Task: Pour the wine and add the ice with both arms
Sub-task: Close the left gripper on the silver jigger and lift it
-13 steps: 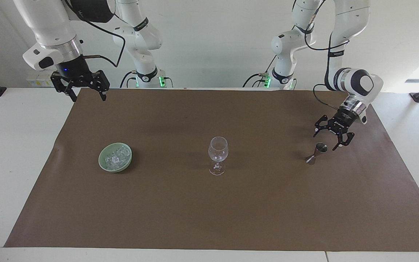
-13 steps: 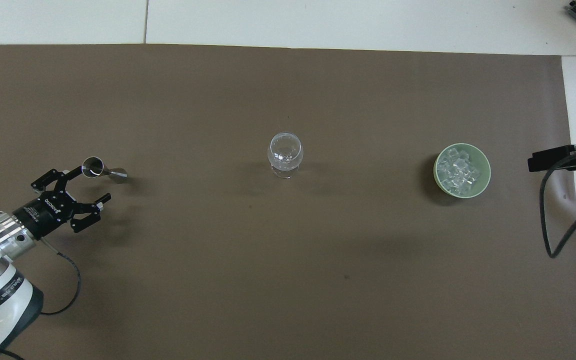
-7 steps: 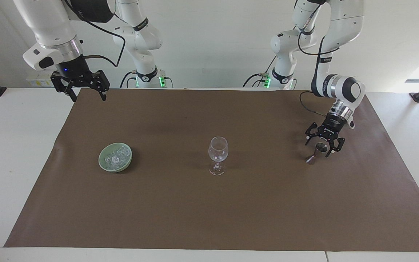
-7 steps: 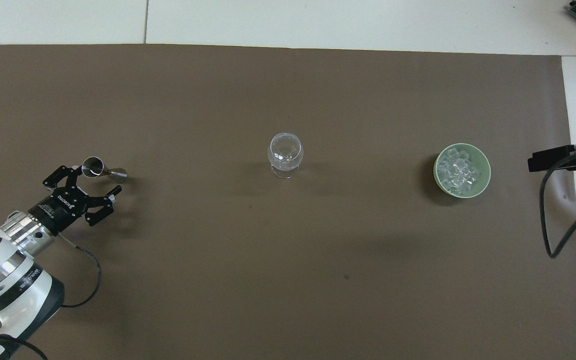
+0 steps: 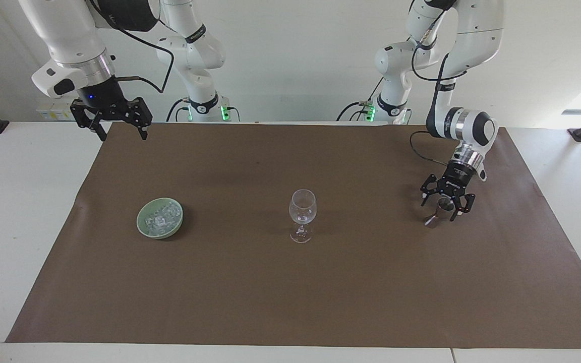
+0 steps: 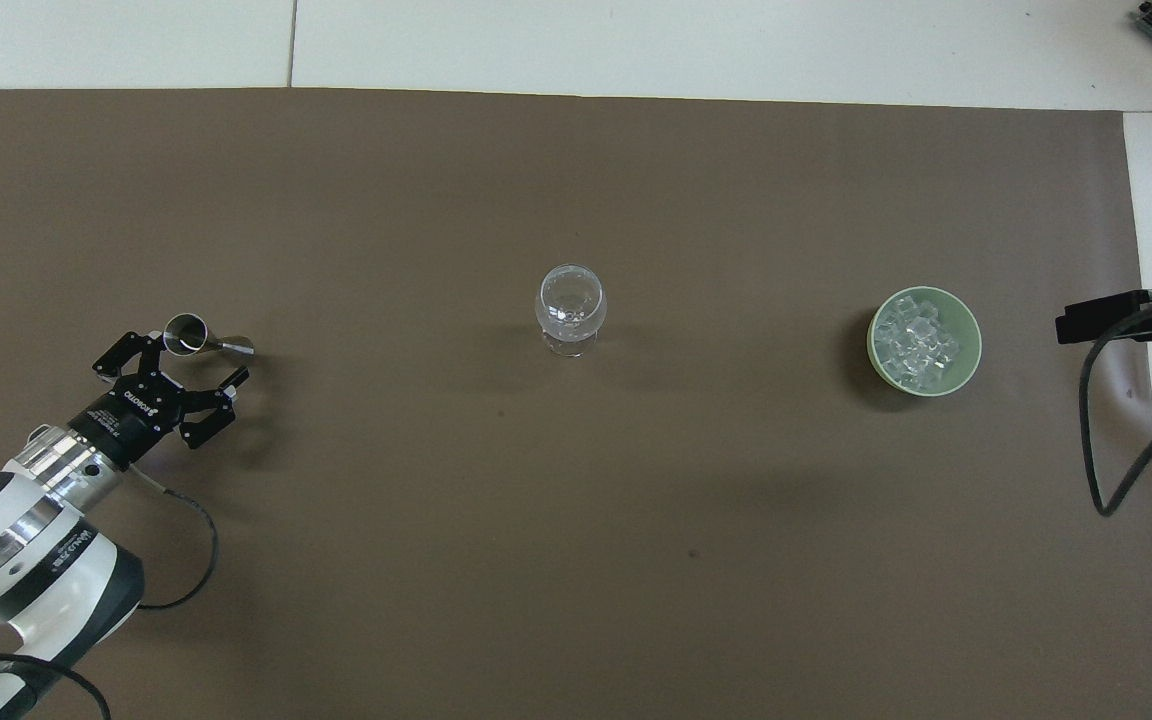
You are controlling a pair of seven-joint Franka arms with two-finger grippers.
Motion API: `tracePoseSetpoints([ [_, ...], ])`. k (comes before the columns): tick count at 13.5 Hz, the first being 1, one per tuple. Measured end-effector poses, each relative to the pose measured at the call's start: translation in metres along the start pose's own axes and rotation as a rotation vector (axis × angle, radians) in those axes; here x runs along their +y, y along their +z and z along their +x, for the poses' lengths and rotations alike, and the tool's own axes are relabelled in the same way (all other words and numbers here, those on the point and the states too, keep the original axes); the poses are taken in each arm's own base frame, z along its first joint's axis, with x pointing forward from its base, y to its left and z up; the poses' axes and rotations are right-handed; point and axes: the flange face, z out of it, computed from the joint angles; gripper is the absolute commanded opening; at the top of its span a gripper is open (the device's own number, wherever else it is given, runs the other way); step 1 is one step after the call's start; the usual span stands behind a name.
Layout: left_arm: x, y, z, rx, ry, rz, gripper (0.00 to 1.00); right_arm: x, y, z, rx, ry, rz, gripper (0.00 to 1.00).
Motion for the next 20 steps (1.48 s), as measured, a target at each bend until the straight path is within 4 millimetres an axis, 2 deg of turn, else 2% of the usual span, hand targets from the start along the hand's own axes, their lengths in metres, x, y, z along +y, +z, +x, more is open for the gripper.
tracePoseSetpoints([
  [2,0.0006,-0.0001,0.0000,-0.006,-0.011,-0.012,0.87,0.0000,0.0000,0.0000,0.000,0.000,0.000,1.00],
  [8,0.0017,0.0004,-0.0012,-0.030,-0.046,-0.050,0.79,0.0000,0.0000,0.0000,0.000,0.000,0.000,1.00],
  [11,0.0024,0.0008,-0.0024,-0.035,-0.050,-0.056,0.53,0.0000,0.0000,0.0000,0.000,0.000,0.000,1.00],
  [12,0.0025,0.0008,-0.0025,-0.036,-0.051,-0.058,0.48,0.0000,0.0000,0.0000,0.000,0.000,0.000,1.00],
  [20,0.0024,0.0012,-0.0028,-0.040,-0.056,-0.064,0.45,0.0000,0.0000,0.0000,0.000,0.000,0.000,1.00],
])
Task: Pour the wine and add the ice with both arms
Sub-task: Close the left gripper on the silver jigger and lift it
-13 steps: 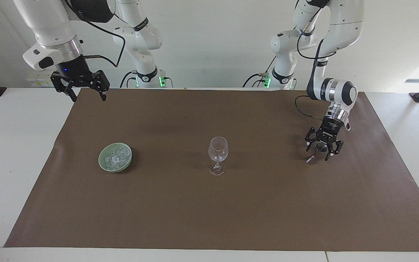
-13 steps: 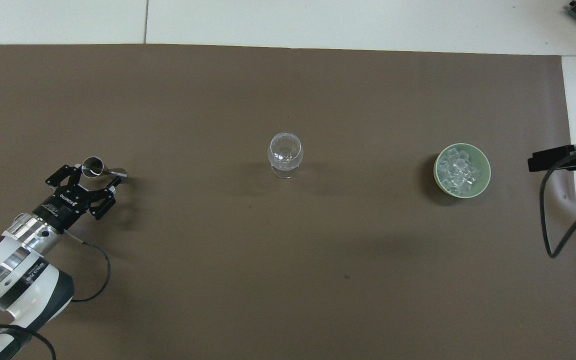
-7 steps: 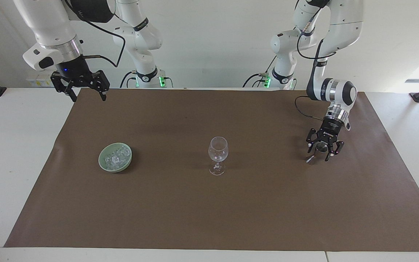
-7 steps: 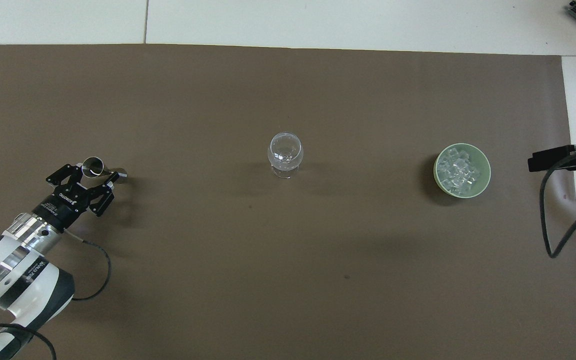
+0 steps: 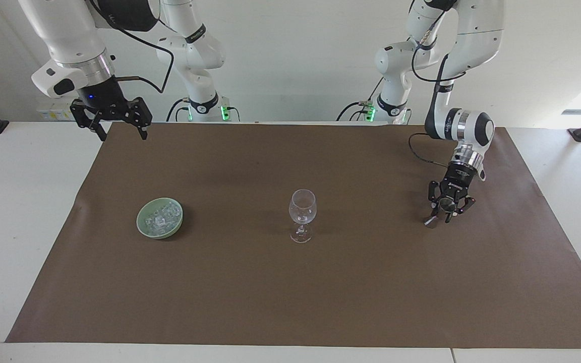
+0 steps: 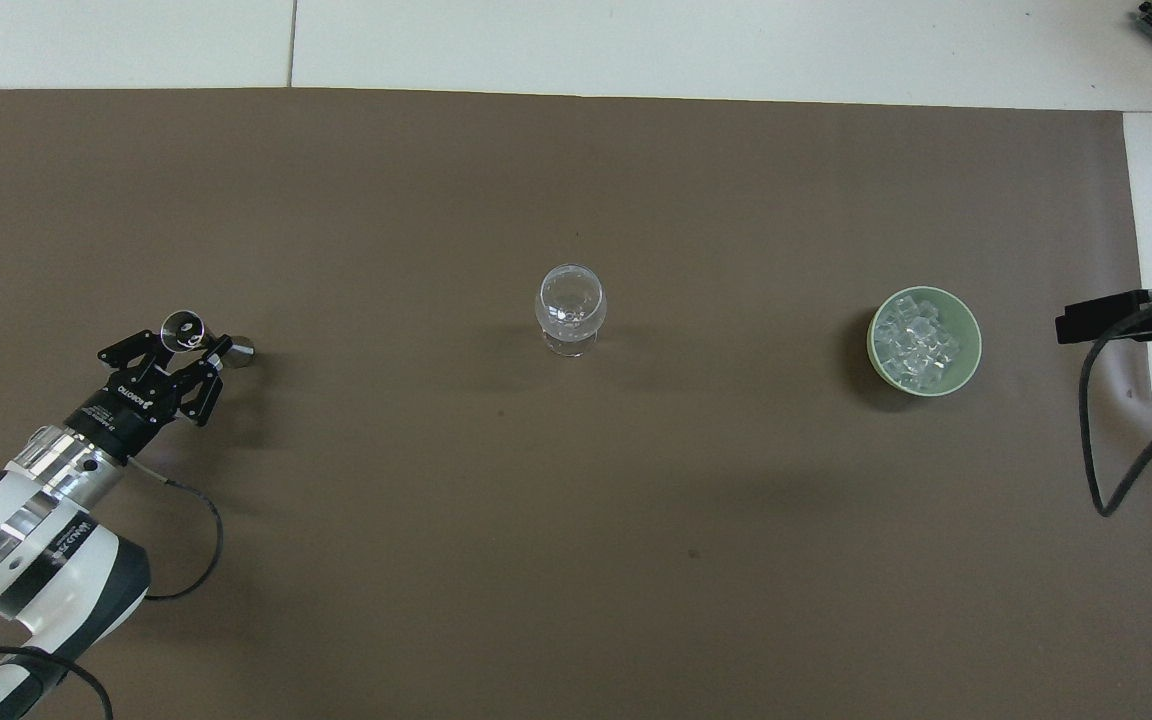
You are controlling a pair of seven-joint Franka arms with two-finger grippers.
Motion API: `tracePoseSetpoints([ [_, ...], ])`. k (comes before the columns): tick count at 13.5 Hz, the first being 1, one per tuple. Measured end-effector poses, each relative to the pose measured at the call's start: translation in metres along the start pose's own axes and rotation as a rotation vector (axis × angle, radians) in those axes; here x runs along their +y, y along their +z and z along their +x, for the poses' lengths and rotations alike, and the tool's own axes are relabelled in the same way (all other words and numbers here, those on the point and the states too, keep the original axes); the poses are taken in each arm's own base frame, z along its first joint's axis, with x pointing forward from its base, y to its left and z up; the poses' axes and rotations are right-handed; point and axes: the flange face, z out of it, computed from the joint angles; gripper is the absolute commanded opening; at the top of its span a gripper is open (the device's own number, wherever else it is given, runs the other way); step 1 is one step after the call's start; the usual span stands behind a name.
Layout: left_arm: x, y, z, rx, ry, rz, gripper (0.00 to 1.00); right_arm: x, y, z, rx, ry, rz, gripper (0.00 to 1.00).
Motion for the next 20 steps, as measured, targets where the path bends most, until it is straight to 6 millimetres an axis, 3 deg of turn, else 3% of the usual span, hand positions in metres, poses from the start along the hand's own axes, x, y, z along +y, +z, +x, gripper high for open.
tracePoseSetpoints([
  [3,0.000,0.000,0.001,0.000,-0.004,-0.002,0.32,0.000,0.000,0.000,0.000,0.000,0.000,1.00],
  [8,-0.002,0.002,0.001,-0.002,-0.007,-0.001,0.22,0.000,0.000,0.000,0.000,0.000,0.000,1.00],
  [11,-0.002,0.003,0.001,-0.001,-0.007,-0.001,0.00,0.000,0.000,0.000,0.000,0.000,0.000,1.00],
  [20,0.006,0.011,-0.014,-0.026,0.016,-0.005,0.00,0.000,0.000,0.000,0.000,0.000,0.000,1.00],
])
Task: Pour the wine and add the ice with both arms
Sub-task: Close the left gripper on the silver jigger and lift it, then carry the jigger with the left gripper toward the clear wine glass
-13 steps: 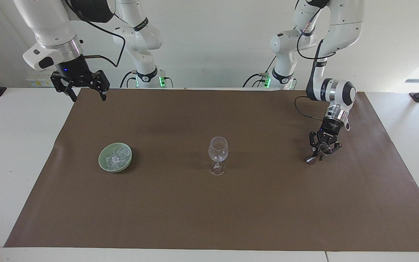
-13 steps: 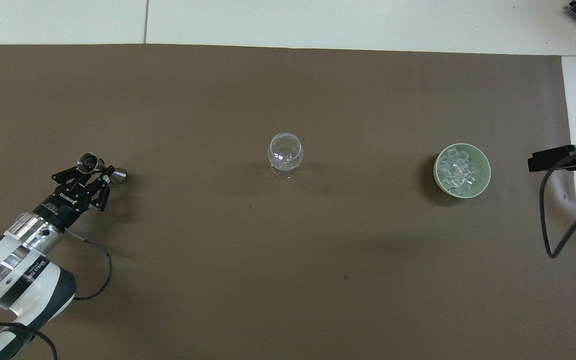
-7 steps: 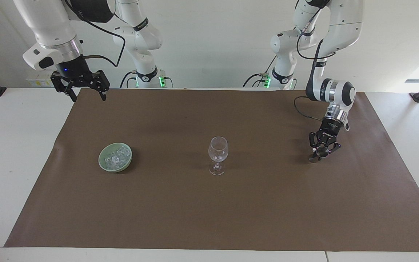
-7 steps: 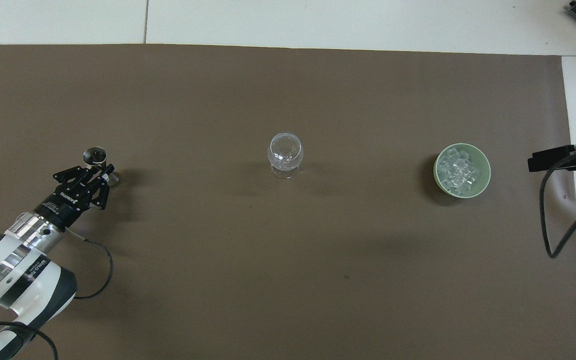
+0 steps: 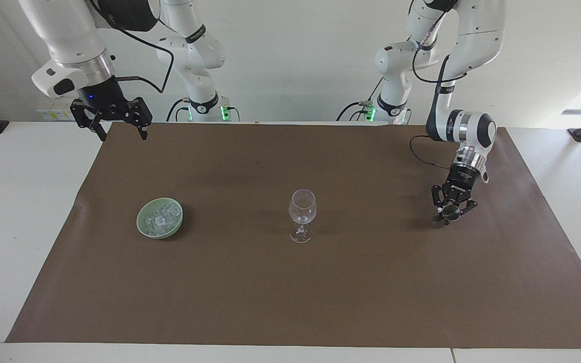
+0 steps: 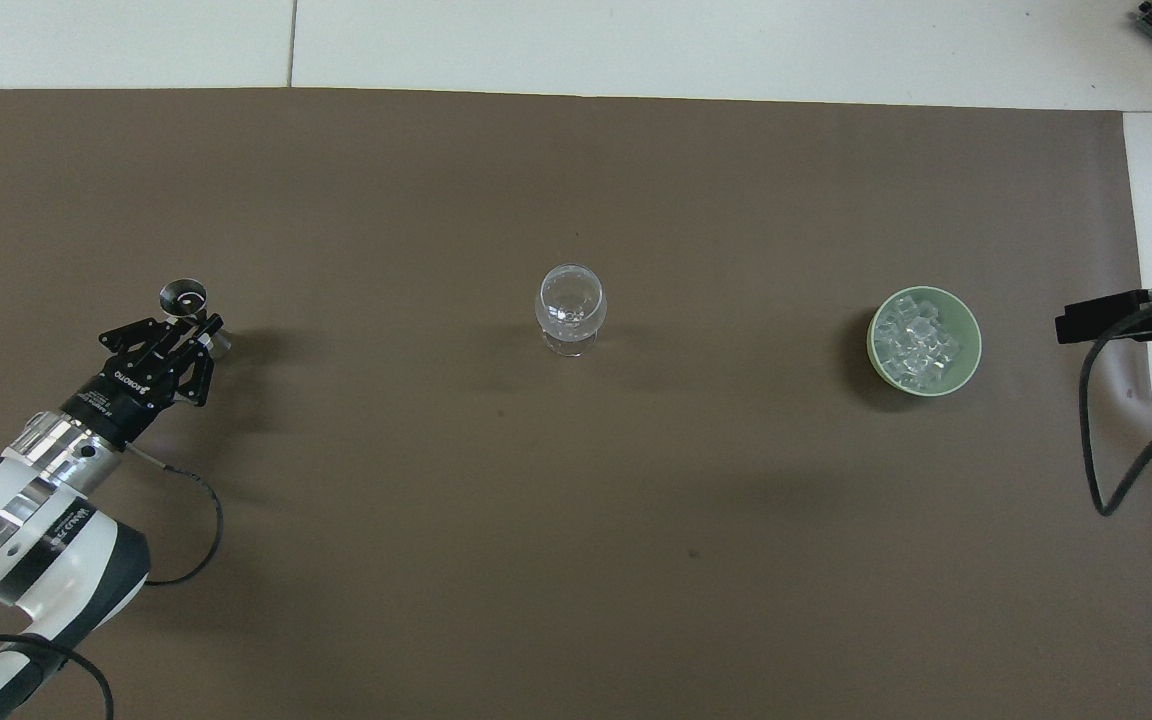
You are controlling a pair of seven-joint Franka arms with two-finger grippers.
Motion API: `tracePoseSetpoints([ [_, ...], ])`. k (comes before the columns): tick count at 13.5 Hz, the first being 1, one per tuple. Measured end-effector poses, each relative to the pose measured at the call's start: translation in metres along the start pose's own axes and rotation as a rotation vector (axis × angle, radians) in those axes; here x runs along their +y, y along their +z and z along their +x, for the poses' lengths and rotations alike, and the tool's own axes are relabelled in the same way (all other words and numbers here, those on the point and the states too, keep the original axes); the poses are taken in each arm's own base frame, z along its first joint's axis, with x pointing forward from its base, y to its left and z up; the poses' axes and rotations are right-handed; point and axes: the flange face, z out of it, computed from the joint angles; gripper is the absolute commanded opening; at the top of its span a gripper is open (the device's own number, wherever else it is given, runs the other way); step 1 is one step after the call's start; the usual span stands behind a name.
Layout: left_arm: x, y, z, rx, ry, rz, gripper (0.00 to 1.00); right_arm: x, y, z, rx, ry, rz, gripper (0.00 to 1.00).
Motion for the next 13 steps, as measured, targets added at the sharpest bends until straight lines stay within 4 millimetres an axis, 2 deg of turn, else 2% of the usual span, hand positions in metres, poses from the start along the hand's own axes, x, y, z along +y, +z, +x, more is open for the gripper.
tracePoseSetpoints([
  [3,-0.001,0.009,-0.013,-0.030,0.016,0.016,0.00,0.000,0.000,0.000,0.000,0.000,0.000,1.00],
  [6,-0.012,0.028,-0.033,-0.066,0.037,0.041,0.00,0.000,0.000,0.000,0.000,0.000,0.000,1.00],
  [10,-0.034,0.051,-0.062,-0.102,0.073,0.084,0.00,0.000,0.000,0.000,0.000,0.000,0.000,1.00],
  [13,-0.059,0.065,-0.090,-0.100,0.108,0.096,0.00,0.000,0.000,0.000,0.000,0.000,0.000,1.00],
])
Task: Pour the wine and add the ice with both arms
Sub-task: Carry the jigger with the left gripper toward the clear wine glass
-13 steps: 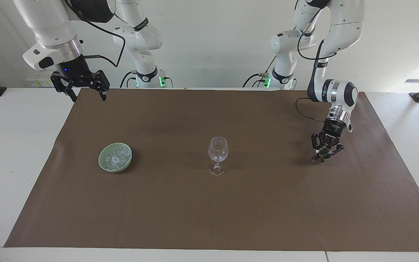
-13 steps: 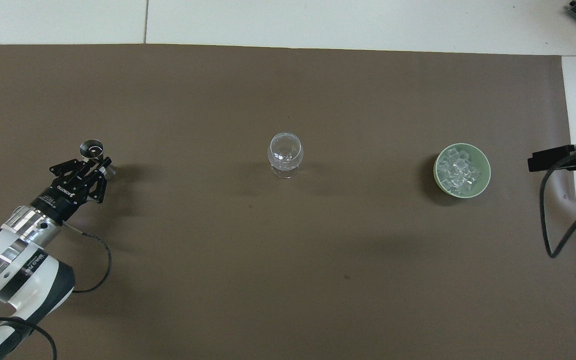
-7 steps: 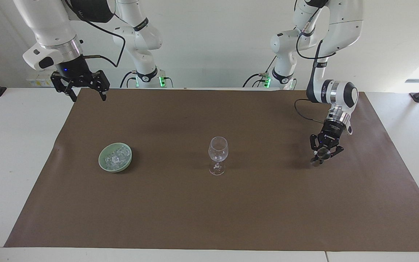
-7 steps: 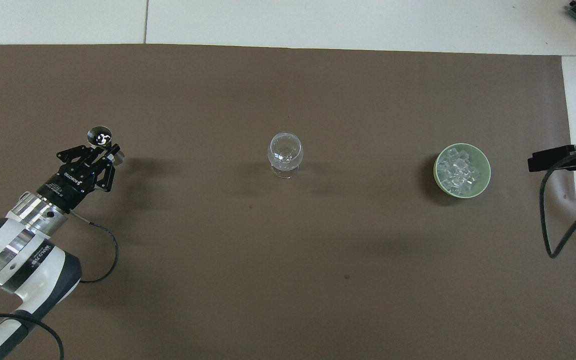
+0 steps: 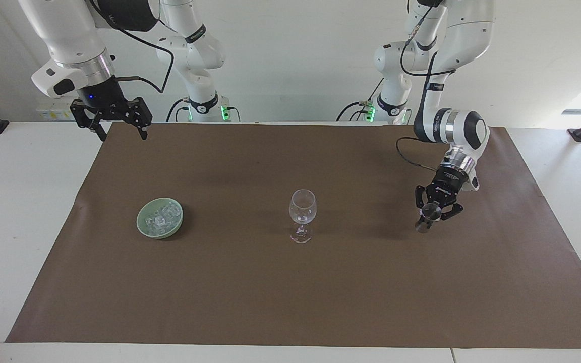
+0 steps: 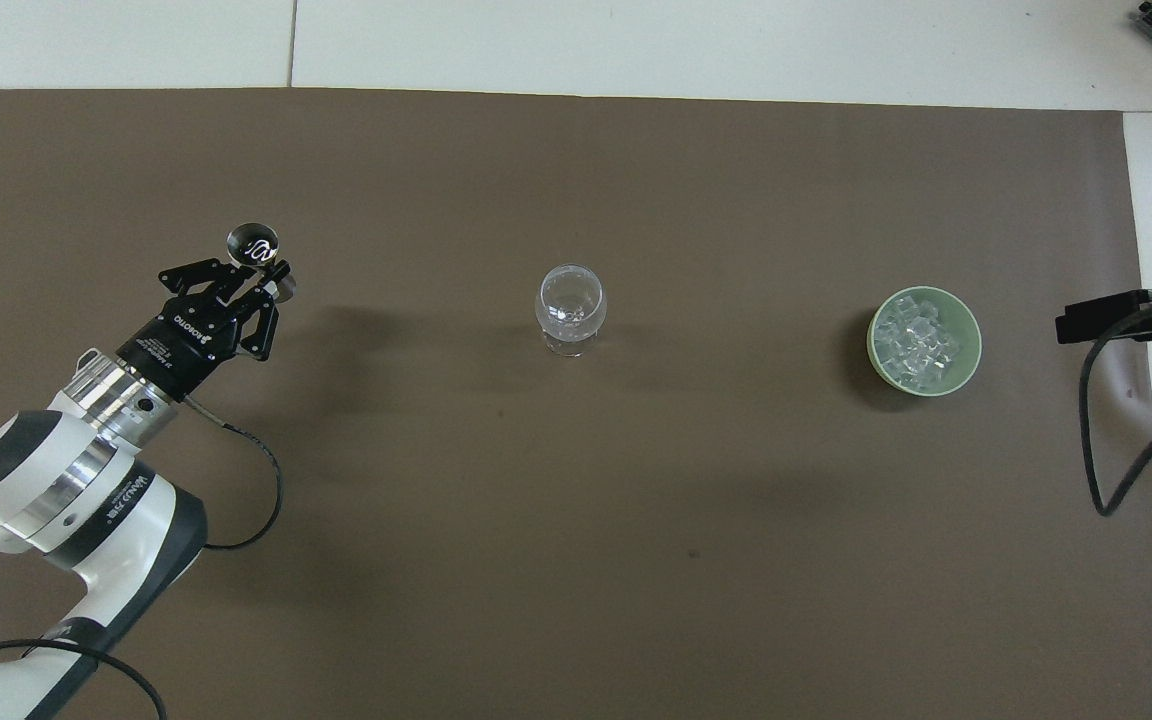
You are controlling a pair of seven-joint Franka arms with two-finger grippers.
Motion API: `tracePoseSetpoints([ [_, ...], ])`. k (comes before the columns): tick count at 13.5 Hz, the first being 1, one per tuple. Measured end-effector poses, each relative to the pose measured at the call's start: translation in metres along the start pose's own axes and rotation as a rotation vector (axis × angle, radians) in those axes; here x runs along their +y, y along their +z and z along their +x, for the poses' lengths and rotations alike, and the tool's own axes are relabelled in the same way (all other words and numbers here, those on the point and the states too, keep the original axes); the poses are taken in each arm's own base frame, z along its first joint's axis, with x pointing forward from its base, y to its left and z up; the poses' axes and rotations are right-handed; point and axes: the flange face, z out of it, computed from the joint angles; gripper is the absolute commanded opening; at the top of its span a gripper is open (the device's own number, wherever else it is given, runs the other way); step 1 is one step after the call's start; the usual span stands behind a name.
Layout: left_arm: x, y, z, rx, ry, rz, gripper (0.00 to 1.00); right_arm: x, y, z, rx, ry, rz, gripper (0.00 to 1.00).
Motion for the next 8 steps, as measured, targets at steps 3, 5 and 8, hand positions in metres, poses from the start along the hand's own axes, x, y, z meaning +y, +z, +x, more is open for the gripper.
tracePoseSetpoints([
  [3,-0.022,0.019,-0.028,-0.006,0.044,0.032,0.00,0.000,0.000,0.000,0.000,0.000,0.000,1.00],
  [5,-0.034,0.031,-0.045,-0.012,0.069,0.051,0.00,0.000,0.000,0.000,0.000,0.000,0.000,1.00],
  [8,-0.053,0.046,-0.060,-0.029,0.045,0.045,0.00,0.000,0.000,0.000,0.000,0.000,0.000,1.00],
])
